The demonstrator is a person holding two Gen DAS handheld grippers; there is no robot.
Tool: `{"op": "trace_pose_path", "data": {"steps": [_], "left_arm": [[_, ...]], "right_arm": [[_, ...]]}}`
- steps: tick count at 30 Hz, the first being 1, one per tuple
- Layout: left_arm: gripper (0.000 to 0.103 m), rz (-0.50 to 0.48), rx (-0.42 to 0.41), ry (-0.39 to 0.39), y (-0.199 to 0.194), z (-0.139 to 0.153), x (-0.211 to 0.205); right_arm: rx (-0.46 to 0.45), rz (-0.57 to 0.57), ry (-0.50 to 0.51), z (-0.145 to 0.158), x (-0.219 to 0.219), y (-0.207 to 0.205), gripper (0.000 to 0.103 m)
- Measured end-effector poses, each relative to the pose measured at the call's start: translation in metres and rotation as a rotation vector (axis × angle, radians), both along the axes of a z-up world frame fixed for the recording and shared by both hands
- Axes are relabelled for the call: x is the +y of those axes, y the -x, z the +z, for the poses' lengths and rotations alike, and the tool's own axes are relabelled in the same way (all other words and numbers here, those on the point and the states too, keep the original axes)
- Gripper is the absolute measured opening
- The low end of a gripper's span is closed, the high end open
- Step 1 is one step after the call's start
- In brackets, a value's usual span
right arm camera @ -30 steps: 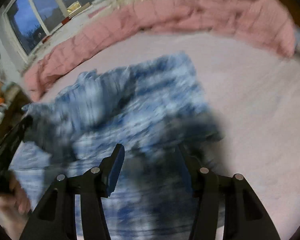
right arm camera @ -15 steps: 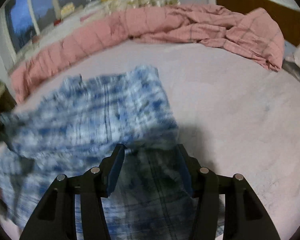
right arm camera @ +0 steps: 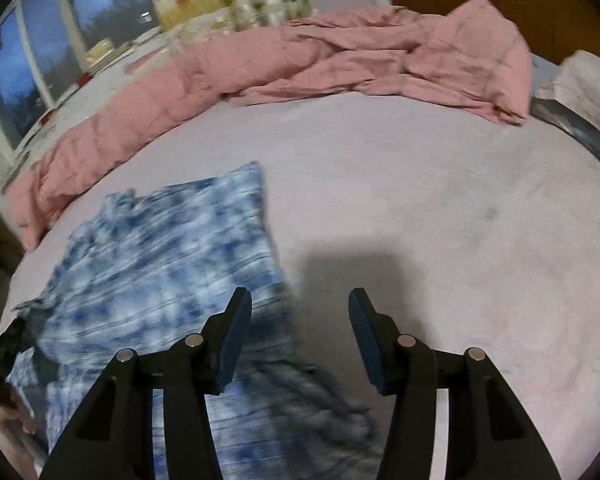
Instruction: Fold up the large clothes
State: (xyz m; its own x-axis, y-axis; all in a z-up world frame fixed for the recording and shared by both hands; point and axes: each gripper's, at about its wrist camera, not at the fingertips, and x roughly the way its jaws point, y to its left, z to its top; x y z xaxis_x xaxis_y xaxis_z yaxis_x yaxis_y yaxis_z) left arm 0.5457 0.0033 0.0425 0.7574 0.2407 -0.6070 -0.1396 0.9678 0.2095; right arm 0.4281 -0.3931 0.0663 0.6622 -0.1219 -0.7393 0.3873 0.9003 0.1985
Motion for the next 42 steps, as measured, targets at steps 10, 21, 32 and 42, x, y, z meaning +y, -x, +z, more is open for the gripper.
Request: {"op": "trace_pose_path", "data": {"steps": [10, 21, 32, 42], "left_arm": [[0.074, -0.036, -0.154, 0.164, 0.097, 0.050, 0.074], [0.086, 0.209, -0.137, 0.500, 0.118, 0.037, 0.241], [0.082, 0.509, 0.051, 0.635, 0.124, -0.027, 0.333], [0.090, 0.462, -0.057, 0.701, 0.108, -0.055, 0.371]], "right_arm": [[-0.033, 0.125, 0.157, 0.021, 0.064, -0.003, 0.056], [-0.114, 0.236, 0.272, 0.039, 0.125, 0.004, 0.065], [-0.085, 0.222, 0.390, 0.032, 0.134, 0.002, 0.065], [-0.090, 0.196, 0.407, 0.033, 0.123, 0.002, 0.065]]}}
